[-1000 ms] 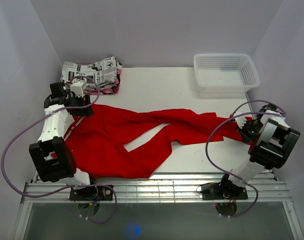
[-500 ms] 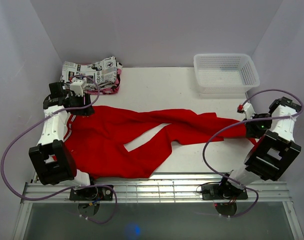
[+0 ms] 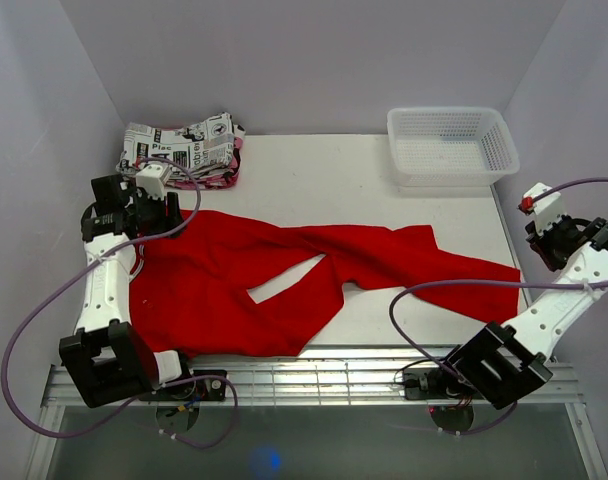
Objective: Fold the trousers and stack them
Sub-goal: Flatten the trousers out
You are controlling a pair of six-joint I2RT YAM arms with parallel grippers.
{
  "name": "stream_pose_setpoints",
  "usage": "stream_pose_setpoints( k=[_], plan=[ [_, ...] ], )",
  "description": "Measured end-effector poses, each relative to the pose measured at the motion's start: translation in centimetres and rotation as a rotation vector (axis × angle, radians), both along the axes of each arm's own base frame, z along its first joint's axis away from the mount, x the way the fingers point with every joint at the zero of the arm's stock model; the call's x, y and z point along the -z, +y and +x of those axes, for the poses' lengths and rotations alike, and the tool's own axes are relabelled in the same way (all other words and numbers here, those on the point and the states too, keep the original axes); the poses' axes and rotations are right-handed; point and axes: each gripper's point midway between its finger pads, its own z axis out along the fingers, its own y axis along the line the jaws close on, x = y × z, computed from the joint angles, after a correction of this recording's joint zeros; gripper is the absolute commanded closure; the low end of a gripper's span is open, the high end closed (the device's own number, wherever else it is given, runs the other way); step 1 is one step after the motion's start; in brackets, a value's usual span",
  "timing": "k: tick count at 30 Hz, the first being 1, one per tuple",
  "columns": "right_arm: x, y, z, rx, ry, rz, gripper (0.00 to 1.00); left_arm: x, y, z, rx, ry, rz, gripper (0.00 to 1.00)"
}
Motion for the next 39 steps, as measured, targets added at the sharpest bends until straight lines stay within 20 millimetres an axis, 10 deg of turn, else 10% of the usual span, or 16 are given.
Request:
stream_pose_setpoints(
  k=[6,11,13,19,27,32,39],
  plan=[
    [-1.6,-0.9,5.1,0.06,-0.087,0.073,0.85,0.6,0.1,0.3,-0.009,0.001,-0.004,0.33],
    [3.8,-0.7,8.5,-0.053,0.077,0.118,0.16,2.2,-0.7,0.7,0.051,0.065,-0.049,0.32],
    [7.4,0.1,6.4,-0.098,0.185,0.108,0.02,2.9,-0.9,0.7,0.068,0.091,-0.063,0.32],
    [17.2,4.0,-5.2,-0.222,0.499,0.037,0.02,2.9,-1.1,0.8,0.08,0.102,-0.077,0.32],
    [22.7,3.4,-8.4,-0.253,0.524,-0.145,0.0,2.7,-1.3,0.9,0.088,0.097,-0.087,0.32],
    [24.1,1.9,-7.6,-0.215,0.565,-0.152,0.14,2.7,-1.3,0.9,0.089,0.098,-0.089,0.32],
    [24.6,0.7,-7.4,-0.172,0.613,-0.166,0.92,2.7,-1.3,1.0,0.088,0.099,-0.088,0.32]
  ],
)
